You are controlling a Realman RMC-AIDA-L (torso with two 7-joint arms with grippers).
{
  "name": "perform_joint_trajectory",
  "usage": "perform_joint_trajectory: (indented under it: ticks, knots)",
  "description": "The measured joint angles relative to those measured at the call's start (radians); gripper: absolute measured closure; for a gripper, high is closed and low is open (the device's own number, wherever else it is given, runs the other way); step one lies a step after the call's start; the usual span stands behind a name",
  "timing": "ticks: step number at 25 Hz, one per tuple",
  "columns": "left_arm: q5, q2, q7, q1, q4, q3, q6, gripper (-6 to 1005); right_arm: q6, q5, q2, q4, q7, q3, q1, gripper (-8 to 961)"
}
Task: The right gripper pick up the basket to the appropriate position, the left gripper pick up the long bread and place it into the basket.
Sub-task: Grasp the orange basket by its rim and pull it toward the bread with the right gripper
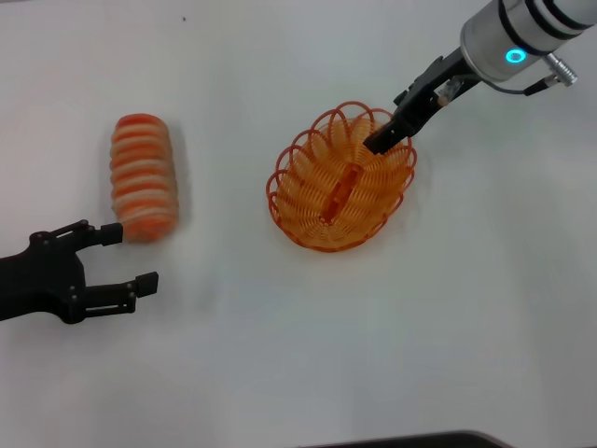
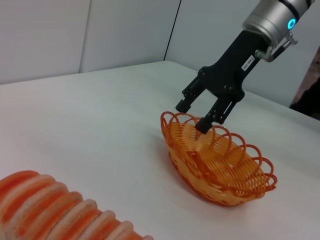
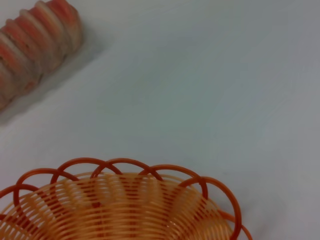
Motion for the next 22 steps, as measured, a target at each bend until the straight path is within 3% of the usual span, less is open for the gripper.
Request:
perform_joint_trajectory:
  ticks: [13, 22]
  knots:
    - [0.0, 0.0, 0.002, 0.0, -0.001, 0.0, 0.001, 65, 0.06, 0.057, -0.004, 0.034, -0.009, -0.02, -0.003, 145]
    - [0.001, 0.0, 0.002, 0.0, -0.002, 0.0, 0.002, 65, 0.068, 0.065, -0.005, 0.068, -0.011, -0.021, 0.002, 449]
